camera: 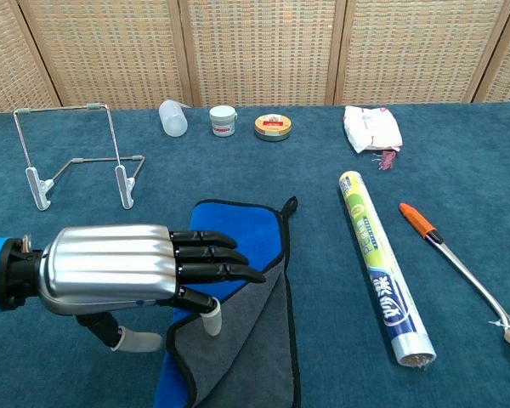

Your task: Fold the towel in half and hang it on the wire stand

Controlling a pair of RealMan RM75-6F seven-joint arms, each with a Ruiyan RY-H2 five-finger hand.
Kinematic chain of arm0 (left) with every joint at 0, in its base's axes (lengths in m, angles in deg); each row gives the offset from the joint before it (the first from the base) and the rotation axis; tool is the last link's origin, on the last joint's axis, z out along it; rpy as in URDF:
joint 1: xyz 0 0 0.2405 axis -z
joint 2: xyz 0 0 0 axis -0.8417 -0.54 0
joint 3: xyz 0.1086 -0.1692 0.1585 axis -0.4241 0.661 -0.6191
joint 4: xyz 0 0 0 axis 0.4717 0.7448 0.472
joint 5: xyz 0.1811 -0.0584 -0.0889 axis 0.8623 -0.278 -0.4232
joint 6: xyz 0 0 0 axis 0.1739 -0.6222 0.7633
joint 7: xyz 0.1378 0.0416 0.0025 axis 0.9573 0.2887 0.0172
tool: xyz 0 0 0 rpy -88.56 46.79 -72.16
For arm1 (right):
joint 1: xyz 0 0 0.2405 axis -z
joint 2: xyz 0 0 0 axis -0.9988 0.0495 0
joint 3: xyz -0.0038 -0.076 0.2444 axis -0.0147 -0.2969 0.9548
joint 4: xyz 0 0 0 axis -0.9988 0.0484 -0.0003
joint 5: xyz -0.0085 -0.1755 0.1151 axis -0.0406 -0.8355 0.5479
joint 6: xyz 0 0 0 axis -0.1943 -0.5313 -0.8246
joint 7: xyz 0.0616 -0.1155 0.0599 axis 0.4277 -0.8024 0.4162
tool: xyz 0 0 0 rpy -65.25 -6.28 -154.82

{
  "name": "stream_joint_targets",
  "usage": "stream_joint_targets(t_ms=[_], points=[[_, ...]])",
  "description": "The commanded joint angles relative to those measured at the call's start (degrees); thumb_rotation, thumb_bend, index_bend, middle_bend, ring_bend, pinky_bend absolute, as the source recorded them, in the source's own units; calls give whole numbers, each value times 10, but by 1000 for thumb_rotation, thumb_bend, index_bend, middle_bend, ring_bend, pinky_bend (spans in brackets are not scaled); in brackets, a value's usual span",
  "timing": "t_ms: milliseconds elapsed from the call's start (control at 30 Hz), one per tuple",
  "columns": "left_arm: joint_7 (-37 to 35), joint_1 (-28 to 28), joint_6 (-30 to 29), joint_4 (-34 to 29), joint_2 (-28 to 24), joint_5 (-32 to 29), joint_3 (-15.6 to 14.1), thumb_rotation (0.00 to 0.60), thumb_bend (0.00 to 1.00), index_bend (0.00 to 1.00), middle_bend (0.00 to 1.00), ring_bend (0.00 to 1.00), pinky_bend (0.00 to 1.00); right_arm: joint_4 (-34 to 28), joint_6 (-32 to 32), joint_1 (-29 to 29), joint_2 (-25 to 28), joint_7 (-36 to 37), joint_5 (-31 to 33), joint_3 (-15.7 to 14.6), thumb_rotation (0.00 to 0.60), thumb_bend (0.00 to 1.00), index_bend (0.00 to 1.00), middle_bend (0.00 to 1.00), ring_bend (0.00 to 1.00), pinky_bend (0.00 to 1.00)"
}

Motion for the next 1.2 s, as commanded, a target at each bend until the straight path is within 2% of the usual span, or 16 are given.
stream_joint_targets(t_ms=[33,133,333,467,733,1033,1200], points=[[-3,-1,0,11,13,1,6,600,348,339,0,0,27,0,-1,0,0,0,1,0,600,0,0,0,0,0],[-4,-1,4,16,22,-1,9,600,348,363,0,0,27,1,-3,-1,0,1,2,0,600,0,0,0,0,0],[-2,-1,8,22,34,-4,15,600,388,517,0,0,27,2,-5,-2,1,4,4,1,600,0,0,0,0,0],[-2,-1,1,24,36,-3,19,600,413,583,0,0,27,2,-6,-2,1,5,5,2,600,0,0,0,0,0],[12,5,-21,20,42,13,28,600,412,630,0,0,28,1,-5,-1,2,6,1,0,600,0,0,0,0,0],[76,34,-34,4,51,54,49,600,413,640,0,0,31,0,-2,1,4,12,-1,-1,600,0,0,0,0,0],[111,52,-7,-11,67,62,60,600,412,640,0,0,35,1,-2,2,6,16,-2,-1,600,0,0,0,0,0]])
